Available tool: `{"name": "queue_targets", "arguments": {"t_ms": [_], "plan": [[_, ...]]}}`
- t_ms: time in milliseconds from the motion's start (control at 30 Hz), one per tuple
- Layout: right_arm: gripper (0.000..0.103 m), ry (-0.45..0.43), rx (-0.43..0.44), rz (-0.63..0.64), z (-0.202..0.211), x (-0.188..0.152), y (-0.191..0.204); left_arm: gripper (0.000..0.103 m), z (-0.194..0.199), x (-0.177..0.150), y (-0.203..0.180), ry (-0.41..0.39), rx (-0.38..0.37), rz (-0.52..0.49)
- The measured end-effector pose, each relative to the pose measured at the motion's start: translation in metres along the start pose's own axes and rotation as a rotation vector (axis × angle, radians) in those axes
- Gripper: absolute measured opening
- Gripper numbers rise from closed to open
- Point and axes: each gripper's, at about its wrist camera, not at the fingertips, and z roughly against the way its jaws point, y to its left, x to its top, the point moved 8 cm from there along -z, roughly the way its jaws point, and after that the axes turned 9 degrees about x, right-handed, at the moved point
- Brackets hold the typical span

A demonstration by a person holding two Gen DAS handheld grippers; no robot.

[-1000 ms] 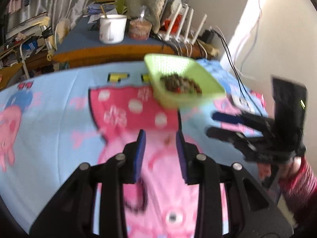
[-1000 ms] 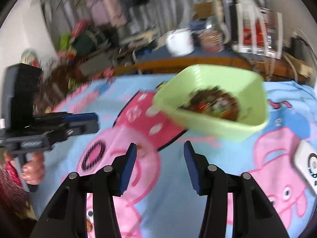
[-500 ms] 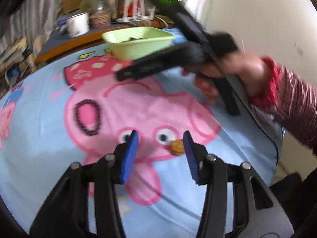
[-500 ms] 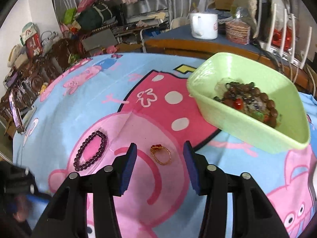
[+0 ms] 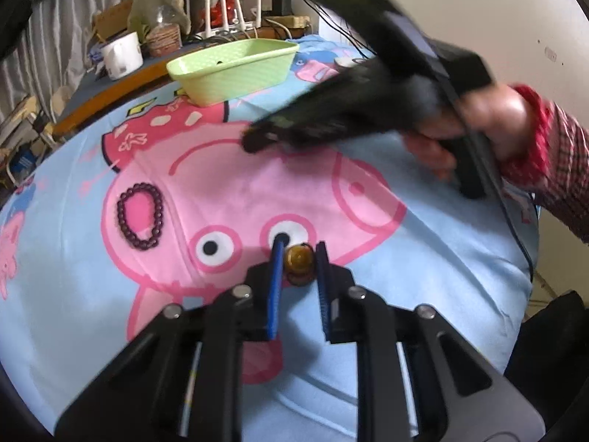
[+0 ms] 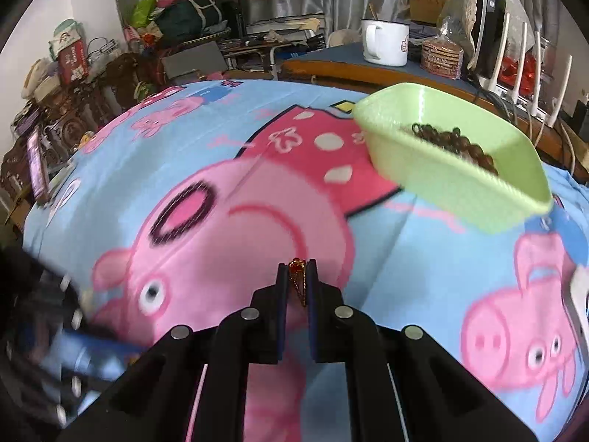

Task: Organize jewelry
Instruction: 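Grasp the amber bead with the left tool while the right tool grasps the gold pendant, then carry the amber bead and gold pendant over the green basket with both tools, then open both tools to drop the items into the basket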

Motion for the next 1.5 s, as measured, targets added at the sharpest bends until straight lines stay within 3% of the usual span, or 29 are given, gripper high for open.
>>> {"name": "queue_targets", "arguments": {"t_ms": [233,467,633,733,833,933,1167,1233,1333,1400,1500], "plan": [[0.000,-0.032,0.048,0.039,0.029,-0.037,0.034,0.016,0.007,0.011,0.024,-0.022,-0.003,0.076],[0.000,-0.138,0.055,0.025,0.056,-0.020,0.034,0.016,0.016,0.053,0.044,-0.067,-0.014,0.127],[0.000,-0.253,0.015,-0.036,0.089,0.020,-0.005,0.016,0.015,0.113,0.062,-0.125,-0.003,0.140],[0.000,-0.339,-0.007,-0.118,0.112,0.058,-0.047,0.016,0.006,0.157,0.077,-0.142,-0.014,0.185],[0.000,-0.378,-0.036,-0.173,0.118,0.083,-0.084,0.016,-0.016,0.198,0.095,-0.135,-0.022,0.248],[0.000,-0.373,-0.044,-0.223,0.110,0.092,-0.113,0.016,-0.046,0.218,0.103,-0.101,-0.032,0.283],[0.000,-0.307,-0.039,-0.340,0.061,0.078,-0.159,0.017,-0.114,0.219,0.106,0.013,-0.040,0.312],[0.000,-0.295,-0.045,-0.352,0.052,0.078,-0.164,0.024,-0.126,0.218,0.109,0.051,-0.059,0.339],[0.000,-0.302,-0.052,-0.362,0.046,0.078,-0.168,0.031,-0.127,0.217,0.118,0.050,-0.065,0.371],[0.010,-0.323,-0.059,-0.358,0.047,0.078,-0.165,0.042,-0.120,0.217,0.122,0.036,-0.067,0.369],[0.012,-0.339,-0.045,-0.369,0.053,0.079,-0.158,0.044,-0.097,0.218,0.133,-0.001,-0.052,0.370]]}}
